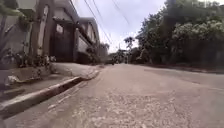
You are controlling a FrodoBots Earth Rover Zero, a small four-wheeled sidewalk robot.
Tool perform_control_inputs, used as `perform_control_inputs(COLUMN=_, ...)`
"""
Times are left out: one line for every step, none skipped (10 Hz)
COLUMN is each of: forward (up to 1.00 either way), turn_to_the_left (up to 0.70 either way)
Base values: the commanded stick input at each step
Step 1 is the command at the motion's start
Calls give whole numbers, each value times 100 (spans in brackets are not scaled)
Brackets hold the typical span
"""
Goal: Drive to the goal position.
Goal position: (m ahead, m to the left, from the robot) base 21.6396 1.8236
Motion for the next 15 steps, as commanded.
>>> perform_control_inputs(forward=100, turn_to_the_left=0)
perform_control_inputs(forward=100, turn_to_the_left=0)
perform_control_inputs(forward=100, turn_to_the_left=0)
perform_control_inputs(forward=100, turn_to_the_left=0)
perform_control_inputs(forward=100, turn_to_the_left=0)
perform_control_inputs(forward=100, turn_to_the_left=0)
perform_control_inputs(forward=100, turn_to_the_left=0)
perform_control_inputs(forward=100, turn_to_the_left=0)
perform_control_inputs(forward=100, turn_to_the_left=-13)
perform_control_inputs(forward=100, turn_to_the_left=-30)
perform_control_inputs(forward=100, turn_to_the_left=-25)
perform_control_inputs(forward=100, turn_to_the_left=-4)
perform_control_inputs(forward=100, turn_to_the_left=0)
perform_control_inputs(forward=100, turn_to_the_left=0)
perform_control_inputs(forward=100, turn_to_the_left=0)
